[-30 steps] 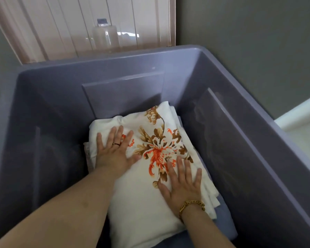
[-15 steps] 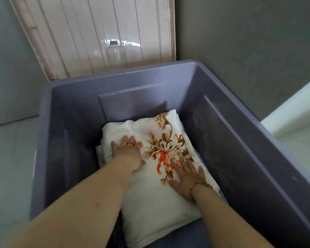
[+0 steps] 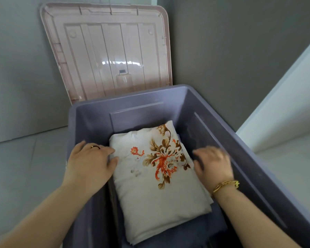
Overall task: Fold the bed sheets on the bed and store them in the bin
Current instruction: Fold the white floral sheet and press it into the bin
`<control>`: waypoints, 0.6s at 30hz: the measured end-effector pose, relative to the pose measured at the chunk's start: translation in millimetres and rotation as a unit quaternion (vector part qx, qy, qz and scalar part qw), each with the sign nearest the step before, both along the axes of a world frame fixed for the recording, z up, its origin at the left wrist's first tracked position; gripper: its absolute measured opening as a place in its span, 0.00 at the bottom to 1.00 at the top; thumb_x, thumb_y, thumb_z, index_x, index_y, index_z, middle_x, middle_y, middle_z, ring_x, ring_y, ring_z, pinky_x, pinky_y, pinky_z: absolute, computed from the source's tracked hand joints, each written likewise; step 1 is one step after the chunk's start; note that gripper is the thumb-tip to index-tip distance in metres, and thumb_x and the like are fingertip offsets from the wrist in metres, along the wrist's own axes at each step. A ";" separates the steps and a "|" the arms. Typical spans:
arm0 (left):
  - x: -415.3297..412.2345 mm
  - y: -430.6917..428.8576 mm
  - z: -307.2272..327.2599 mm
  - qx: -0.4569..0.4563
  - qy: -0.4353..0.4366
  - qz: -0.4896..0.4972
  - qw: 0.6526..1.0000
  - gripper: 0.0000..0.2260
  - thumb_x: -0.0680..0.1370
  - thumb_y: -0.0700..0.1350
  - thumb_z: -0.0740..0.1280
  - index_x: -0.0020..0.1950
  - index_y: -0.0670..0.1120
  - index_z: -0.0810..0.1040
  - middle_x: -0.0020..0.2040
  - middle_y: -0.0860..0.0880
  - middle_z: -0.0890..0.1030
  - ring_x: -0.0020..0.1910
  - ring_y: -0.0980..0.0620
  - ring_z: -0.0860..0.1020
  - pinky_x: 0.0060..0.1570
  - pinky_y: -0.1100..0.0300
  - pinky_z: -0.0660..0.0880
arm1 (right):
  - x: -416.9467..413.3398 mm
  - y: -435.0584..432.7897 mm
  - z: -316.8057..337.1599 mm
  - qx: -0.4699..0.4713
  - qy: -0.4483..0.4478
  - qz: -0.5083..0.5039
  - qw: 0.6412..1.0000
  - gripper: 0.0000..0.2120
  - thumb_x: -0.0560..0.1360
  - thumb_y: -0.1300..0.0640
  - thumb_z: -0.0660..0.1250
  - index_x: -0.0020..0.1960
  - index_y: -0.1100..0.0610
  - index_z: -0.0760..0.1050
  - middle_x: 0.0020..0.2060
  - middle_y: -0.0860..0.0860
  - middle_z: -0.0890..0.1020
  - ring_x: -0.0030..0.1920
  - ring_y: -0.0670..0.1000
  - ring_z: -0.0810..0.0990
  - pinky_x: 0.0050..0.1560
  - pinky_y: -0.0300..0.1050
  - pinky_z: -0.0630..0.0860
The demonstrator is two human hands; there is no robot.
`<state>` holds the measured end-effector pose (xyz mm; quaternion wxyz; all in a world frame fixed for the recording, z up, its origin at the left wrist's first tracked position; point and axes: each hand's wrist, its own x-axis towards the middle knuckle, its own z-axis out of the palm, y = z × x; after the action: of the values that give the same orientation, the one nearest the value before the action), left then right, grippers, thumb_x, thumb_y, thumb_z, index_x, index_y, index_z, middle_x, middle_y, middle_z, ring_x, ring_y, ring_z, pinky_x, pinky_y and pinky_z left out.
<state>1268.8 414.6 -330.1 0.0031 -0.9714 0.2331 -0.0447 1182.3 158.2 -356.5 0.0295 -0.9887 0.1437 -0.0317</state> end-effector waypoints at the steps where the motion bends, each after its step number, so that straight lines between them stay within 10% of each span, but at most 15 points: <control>1: 0.6 -1.9 0.6 -0.002 0.022 0.017 1.000 0.11 0.70 0.51 0.65 0.37 0.46 0.84 0.32 0.47 0.83 0.34 0.44 0.82 0.46 0.49 0.76 | -2.2 -9.3 7.8 -0.060 -0.082 -0.012 0.995 0.18 0.73 0.53 0.54 0.53 0.56 0.79 0.51 0.52 0.82 0.58 0.57 0.78 0.66 0.57 0.64; 3: 2.8 -4.8 0.0 -0.017 0.038 0.050 0.998 0.08 0.72 0.48 0.69 0.43 0.46 0.84 0.38 0.45 0.84 0.42 0.42 0.81 0.53 0.51 0.70 | -9.7 -27.7 23.3 -0.115 -0.160 -0.071 0.978 0.19 0.70 0.54 0.54 0.51 0.60 0.80 0.51 0.58 0.82 0.55 0.63 0.78 0.65 0.57 0.61; 5: 3.8 -6.2 -2.1 0.004 0.022 0.059 0.998 0.11 0.75 0.52 0.64 0.52 0.49 0.82 0.47 0.47 0.84 0.51 0.45 0.80 0.58 0.54 0.64 | -16.3 -39.6 30.9 -0.111 -0.029 -0.151 0.982 0.21 0.76 0.56 0.55 0.68 0.60 0.66 0.67 0.57 0.70 0.65 0.61 0.70 0.66 0.55 0.57; 10: 9.4 -6.6 -2.8 0.030 0.014 0.061 0.998 0.14 0.79 0.56 0.54 0.58 0.56 0.75 0.55 0.57 0.81 0.58 0.56 0.76 0.61 0.61 0.60 | -11.1 -48.3 25.2 -0.098 0.063 -0.181 0.976 0.26 0.81 0.57 0.50 0.75 0.54 0.42 0.70 0.49 0.60 0.59 0.53 0.73 0.38 0.43 0.69; 15: 0.4 -12.5 8.8 -0.093 0.069 0.065 0.991 0.11 0.78 0.44 0.60 0.46 0.47 0.83 0.41 0.47 0.84 0.44 0.42 0.81 0.45 0.56 0.72 | -12.7 -46.3 51.5 0.036 0.140 -0.175 0.974 0.29 0.80 0.58 0.52 0.75 0.54 0.40 0.73 0.52 0.55 0.69 0.54 0.63 0.62 0.46 0.66; 18: -13.8 -4.1 41.5 -0.054 0.207 0.042 0.976 0.11 0.78 0.44 0.61 0.55 0.51 0.81 0.53 0.50 0.83 0.54 0.47 0.79 0.50 0.59 0.72 | -33.2 -41.5 95.7 0.126 0.186 -0.163 0.961 0.30 0.79 0.58 0.54 0.75 0.52 0.42 0.75 0.52 0.50 0.73 0.55 0.56 0.70 0.46 0.56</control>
<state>1255.1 410.6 -288.6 -0.0962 -0.9672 0.1850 0.1448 1149.1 116.7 -260.8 0.1212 -0.9284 0.3089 0.1671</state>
